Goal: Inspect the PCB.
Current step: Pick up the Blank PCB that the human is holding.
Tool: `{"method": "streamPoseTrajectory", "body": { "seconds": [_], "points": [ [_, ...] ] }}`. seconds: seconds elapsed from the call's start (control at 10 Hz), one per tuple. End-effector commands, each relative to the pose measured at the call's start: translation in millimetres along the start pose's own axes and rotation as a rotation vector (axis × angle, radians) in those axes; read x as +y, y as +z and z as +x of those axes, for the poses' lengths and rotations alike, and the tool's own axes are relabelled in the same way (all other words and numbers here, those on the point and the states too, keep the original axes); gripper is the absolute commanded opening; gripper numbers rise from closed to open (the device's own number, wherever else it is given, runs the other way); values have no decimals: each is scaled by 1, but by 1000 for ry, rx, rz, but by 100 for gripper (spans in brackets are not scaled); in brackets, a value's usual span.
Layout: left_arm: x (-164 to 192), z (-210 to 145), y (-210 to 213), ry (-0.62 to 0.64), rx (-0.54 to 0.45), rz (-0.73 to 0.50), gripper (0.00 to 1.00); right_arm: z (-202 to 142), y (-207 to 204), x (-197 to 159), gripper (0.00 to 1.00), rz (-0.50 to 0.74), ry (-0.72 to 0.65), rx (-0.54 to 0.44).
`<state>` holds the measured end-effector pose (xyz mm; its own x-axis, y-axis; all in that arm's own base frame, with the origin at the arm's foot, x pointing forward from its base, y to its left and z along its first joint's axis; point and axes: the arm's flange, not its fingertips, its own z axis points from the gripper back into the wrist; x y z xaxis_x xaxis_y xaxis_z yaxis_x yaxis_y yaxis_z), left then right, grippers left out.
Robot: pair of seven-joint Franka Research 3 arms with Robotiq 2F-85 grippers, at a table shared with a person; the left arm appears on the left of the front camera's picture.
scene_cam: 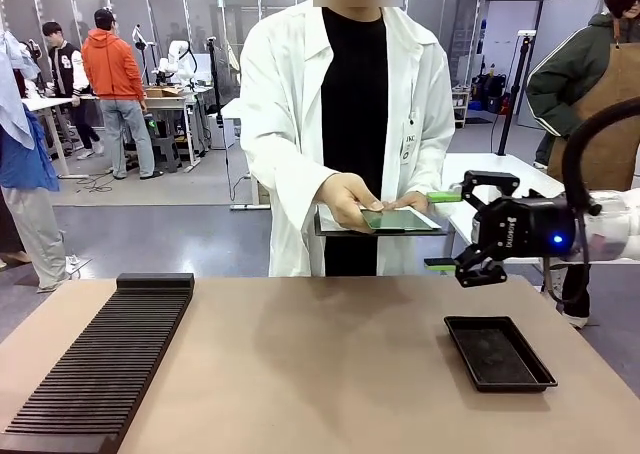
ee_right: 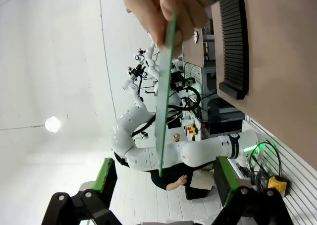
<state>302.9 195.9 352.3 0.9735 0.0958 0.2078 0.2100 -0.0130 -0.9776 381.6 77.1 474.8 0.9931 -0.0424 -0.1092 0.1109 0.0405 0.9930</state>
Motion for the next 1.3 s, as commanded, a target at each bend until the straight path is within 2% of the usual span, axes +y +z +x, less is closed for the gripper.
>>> {"method": "streamPoseTrajectory", "body": {
  "seconds": [0.0,0.5,0.6,0.7,0.9,1.1,1.2],
  "points": [
    [-5,1,-1,5,2,8,100,16,-15,6,100,-2,-37,-19],
    [-5,1,-1,5,2,8,100,27,-43,2,100,24,-48,-33],
    [-5,1,-1,5,2,8,100,27,-44,2,81,47,-39,-31],
    [-5,1,-1,5,2,8,100,25,-46,3,41,51,-25,-29],
    [-5,1,-1,5,2,8,100,22,-49,0,0,54,-32,-22],
    [-5,1,-1,5,2,8,100,20,-49,-1,0,56,-34,-29],
    [-5,1,-1,5,2,8,100,21,-47,-1,6,56,-30,-40]
  ]
}}
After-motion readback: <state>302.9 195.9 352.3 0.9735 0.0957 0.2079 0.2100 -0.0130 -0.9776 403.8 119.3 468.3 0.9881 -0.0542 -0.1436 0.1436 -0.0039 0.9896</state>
